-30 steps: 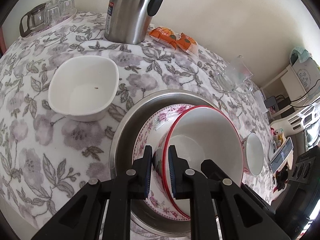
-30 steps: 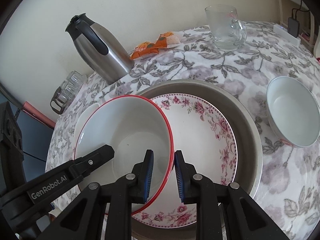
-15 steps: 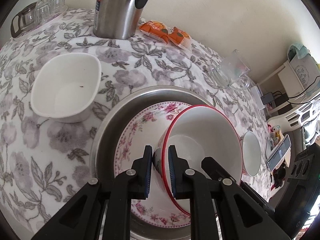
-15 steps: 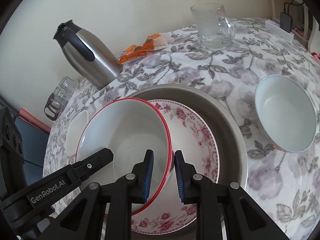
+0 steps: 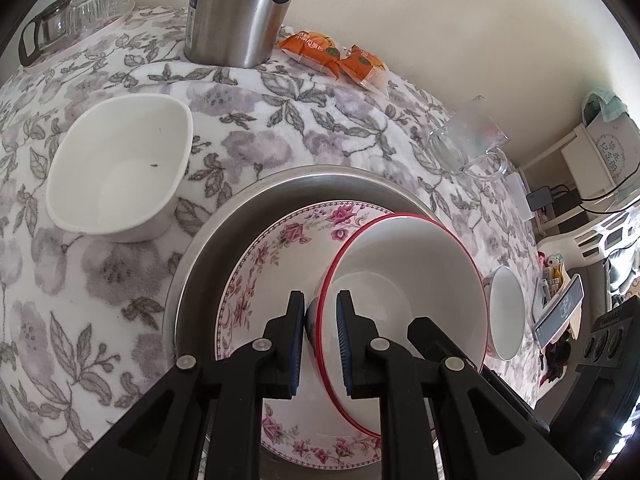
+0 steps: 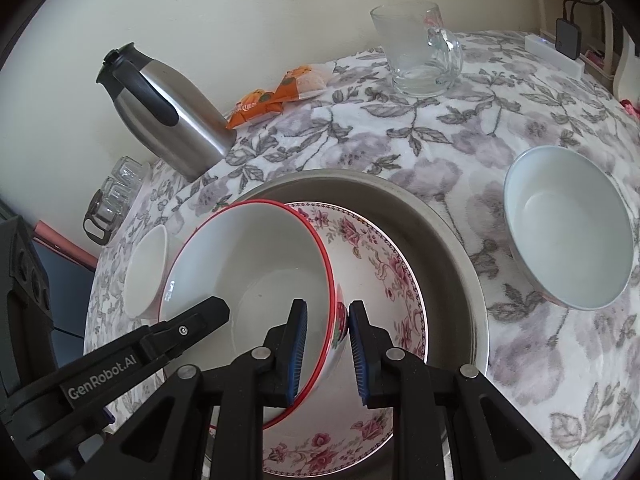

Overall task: Organize plates and bowls
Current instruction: 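Lower the red-rimmed bowl onto the pink plate inside the basin, then open both tools to release the red-rimmed bowl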

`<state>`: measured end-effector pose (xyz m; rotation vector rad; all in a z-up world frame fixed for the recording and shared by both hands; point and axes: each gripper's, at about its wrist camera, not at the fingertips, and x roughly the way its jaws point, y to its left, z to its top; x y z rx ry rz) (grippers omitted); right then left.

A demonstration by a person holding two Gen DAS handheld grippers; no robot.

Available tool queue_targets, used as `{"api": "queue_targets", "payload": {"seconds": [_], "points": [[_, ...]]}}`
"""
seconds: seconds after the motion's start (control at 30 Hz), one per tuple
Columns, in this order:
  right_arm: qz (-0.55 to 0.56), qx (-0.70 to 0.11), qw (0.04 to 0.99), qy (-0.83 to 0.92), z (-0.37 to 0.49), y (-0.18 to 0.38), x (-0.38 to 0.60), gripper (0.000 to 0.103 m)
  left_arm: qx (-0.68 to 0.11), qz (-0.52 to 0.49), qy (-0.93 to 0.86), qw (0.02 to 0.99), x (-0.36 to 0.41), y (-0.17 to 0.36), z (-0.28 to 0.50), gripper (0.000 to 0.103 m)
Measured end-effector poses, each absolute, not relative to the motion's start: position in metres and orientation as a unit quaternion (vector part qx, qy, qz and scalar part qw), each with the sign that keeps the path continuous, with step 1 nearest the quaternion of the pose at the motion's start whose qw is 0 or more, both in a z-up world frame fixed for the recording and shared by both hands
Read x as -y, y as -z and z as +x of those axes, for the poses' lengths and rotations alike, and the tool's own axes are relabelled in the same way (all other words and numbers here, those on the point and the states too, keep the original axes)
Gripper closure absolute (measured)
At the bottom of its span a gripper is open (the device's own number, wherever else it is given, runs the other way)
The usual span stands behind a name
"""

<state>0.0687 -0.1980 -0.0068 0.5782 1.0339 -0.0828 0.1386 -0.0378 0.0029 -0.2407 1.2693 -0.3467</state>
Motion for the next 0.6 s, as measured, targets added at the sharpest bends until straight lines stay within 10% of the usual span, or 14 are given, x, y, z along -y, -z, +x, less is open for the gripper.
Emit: {"api": "queue_targets", "payload": {"seconds": [0.6], "points": [[0.275, -0.487, 0.828, 0.039, 0.0711, 0.0093, 0.1990, 0.080, -0.586, -0.118, 0.162, 0.785, 0.0388, -0.0011, 0.1412, 0.088]]}}
